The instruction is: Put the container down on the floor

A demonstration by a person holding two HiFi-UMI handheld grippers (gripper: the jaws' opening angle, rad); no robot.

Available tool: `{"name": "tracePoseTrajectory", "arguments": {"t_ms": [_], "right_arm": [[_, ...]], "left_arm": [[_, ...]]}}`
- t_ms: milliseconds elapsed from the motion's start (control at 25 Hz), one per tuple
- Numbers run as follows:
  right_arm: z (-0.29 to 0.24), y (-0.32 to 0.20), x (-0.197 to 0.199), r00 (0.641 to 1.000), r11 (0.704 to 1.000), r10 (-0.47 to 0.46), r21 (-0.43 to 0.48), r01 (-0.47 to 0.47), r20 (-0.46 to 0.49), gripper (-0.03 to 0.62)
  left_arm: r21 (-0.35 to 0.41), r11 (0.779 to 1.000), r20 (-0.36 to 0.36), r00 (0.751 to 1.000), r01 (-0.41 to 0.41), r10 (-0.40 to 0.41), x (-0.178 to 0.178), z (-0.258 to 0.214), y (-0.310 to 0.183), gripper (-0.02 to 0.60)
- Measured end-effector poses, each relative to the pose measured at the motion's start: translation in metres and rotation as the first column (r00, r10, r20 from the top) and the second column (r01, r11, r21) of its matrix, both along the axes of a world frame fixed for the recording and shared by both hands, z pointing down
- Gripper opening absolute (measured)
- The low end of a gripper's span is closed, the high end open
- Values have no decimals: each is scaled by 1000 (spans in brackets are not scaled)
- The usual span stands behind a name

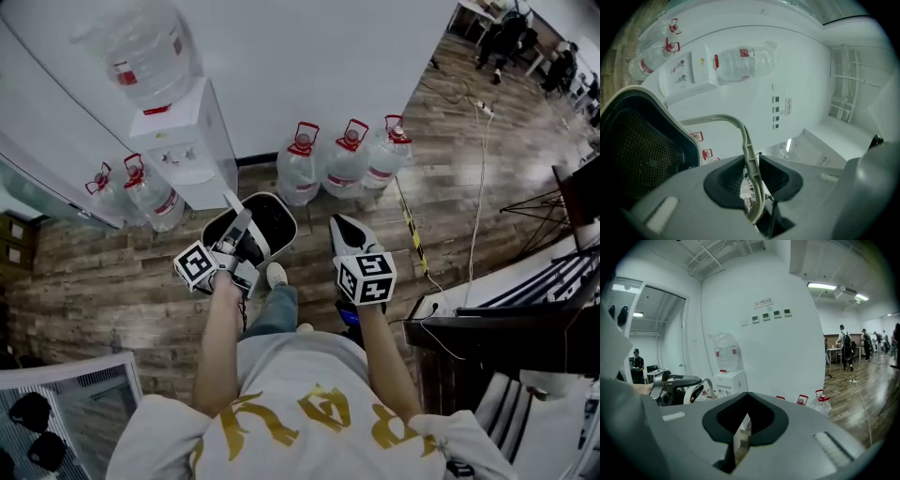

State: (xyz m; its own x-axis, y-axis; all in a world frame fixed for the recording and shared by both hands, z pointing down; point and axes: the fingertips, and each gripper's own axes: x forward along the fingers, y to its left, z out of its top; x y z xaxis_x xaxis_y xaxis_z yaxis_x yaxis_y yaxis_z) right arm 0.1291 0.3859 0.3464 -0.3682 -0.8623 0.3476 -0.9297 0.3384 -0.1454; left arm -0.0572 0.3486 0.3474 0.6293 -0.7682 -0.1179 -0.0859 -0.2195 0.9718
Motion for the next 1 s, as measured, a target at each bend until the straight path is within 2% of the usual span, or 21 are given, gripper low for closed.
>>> {"name": "tracePoseTrajectory", "arguments": {"t_ms": [240,360,480,720,1000], "right_arm": [[20,-67,9,999,999,33,-19,-33,3,23],[31,-111,3,999,999,34,-20,-34,0,23],[38,-164,-7,1000,999,30,-21,-30,8,23],[45,-262,-30,1000,999,21,-49,-20,16,23],[50,-323,-48,1000,997,18,-76,-19,-15,23]], "left_arm": [[-3,1000,-21,1000,-5,5,3,14,-63,97],[-25,1000,-47,999,16,-17,-5,31,-100,98],[-42,999,-40,999,15,-16,-10,47,-142,95],[-35,999,-51,999,11,-13,-17,56,-226,84],[-37,999,-89,996,11,-14,-33,58,-306,81]]}}
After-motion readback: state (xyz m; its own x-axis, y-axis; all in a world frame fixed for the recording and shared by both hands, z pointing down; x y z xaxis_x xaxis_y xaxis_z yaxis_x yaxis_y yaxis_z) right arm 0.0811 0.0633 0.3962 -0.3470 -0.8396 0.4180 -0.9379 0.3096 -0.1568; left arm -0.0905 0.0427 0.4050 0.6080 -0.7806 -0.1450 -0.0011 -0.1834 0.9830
